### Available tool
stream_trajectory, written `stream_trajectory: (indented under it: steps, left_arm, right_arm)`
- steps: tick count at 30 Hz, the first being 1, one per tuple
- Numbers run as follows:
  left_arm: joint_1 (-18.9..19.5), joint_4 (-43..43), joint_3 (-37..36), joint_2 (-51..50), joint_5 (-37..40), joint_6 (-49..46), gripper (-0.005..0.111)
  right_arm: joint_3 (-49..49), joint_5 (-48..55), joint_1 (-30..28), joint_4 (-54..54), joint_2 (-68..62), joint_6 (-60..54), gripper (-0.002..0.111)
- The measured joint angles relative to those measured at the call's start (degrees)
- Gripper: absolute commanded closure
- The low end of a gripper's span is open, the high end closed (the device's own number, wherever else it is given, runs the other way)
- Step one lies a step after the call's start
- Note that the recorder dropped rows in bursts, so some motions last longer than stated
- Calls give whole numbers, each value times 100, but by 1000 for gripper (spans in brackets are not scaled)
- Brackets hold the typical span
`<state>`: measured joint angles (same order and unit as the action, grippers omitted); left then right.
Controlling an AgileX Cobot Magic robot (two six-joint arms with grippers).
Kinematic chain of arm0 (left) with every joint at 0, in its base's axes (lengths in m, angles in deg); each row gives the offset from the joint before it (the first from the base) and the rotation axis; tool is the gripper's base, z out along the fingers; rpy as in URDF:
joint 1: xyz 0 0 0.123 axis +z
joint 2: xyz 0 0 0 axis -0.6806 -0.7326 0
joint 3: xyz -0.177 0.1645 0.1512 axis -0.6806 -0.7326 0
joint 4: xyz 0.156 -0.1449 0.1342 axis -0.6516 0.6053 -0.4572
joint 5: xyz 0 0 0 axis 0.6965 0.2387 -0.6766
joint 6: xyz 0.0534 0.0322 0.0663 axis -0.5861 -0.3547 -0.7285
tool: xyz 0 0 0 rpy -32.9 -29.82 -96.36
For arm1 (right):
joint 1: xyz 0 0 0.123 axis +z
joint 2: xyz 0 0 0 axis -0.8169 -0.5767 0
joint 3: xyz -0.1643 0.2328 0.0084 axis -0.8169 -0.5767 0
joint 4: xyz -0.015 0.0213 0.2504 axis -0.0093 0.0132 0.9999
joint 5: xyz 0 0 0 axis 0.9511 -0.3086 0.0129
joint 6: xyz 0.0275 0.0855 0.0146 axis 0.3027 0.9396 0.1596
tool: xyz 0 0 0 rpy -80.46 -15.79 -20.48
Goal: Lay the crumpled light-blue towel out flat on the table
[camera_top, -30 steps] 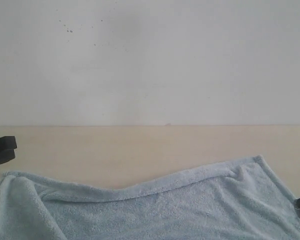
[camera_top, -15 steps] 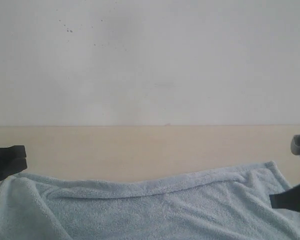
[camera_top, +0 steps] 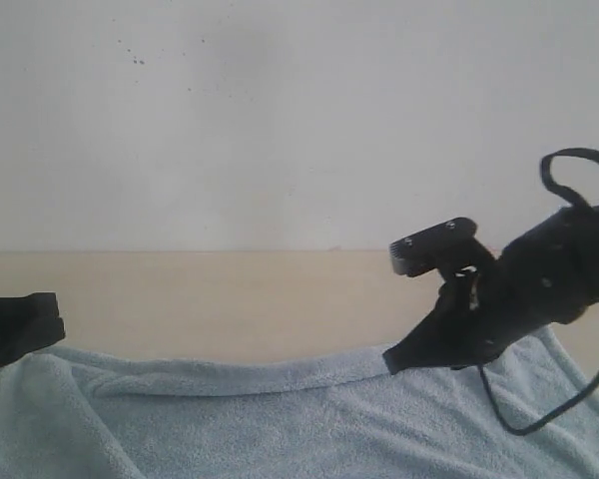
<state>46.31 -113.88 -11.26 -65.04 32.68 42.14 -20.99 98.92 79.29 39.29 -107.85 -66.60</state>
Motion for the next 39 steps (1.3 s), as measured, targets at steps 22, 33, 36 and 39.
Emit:
stream_trajectory:
  steps: [22, 33, 36, 39]
  left_arm:
    - [-512, -57, 111, -603, 12, -72, 103]
    - [-512, -115, 111, -603, 23, -83, 103]
    - [-512, -124, 111, -603, 23, -83, 103]
    - [-512, -124, 111, -603, 23, -83, 103]
  right_arm:
    - [851, -67, 520, 896, -1350, -661, 108]
    - [1592, -35, 520, 905, -2041, -724, 108]
    - [1878, -35, 520, 905, -2221, -760, 108]
    - [2254, 10, 520, 905, -2420, -765, 108]
